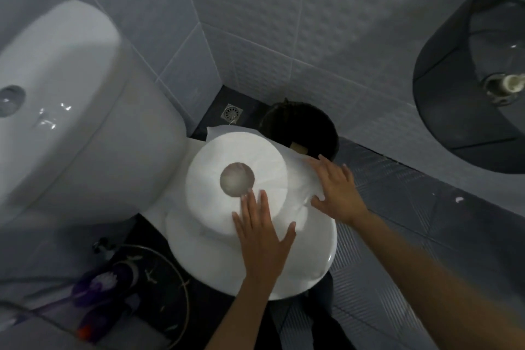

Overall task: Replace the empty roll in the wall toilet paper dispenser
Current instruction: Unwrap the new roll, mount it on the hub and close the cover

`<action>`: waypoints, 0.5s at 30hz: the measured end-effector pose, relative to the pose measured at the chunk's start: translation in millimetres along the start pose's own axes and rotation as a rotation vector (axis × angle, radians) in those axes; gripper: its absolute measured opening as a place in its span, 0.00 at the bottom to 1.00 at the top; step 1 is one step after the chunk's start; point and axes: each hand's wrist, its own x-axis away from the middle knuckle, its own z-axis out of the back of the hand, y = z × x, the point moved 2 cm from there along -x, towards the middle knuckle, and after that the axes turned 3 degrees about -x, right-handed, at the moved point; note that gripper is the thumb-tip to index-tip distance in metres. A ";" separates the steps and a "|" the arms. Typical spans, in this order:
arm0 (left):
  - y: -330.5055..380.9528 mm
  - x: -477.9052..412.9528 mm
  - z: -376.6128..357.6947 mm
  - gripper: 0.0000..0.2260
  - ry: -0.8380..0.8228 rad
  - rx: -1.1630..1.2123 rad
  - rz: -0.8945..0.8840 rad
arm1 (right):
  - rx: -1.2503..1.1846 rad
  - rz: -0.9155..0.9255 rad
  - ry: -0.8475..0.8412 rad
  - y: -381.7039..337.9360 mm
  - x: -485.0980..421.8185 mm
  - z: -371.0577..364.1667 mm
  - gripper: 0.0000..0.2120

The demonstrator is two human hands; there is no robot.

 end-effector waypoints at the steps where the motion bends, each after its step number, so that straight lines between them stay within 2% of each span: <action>1: 2.7 6.6 -3.2 0.41 -0.007 -0.012 0.019 | 0.014 -0.020 -0.022 2.3 -1.6 -2.0 0.42; 3: 8.2 14.9 -8.9 0.45 -0.009 -0.040 0.051 | -0.025 -0.047 -0.006 4.0 -6.6 -0.4 0.38; 6: 19.6 14.3 -14.7 0.46 0.008 -0.035 0.084 | -0.123 0.051 0.156 -1.7 -16.5 10.8 0.17; 8: 28.0 8.2 -16.0 0.47 0.019 -0.030 0.097 | -0.222 0.095 0.199 -8.5 -21.1 18.5 0.10; 12: 41.6 -4.6 -14.8 0.45 0.046 -0.005 0.164 | -0.346 0.179 0.229 -21.2 -22.7 37.5 0.07; 15: 45.5 -9.3 -12.0 0.40 0.076 0.049 0.197 | -0.443 0.165 0.213 -27.5 -22.8 53.7 0.07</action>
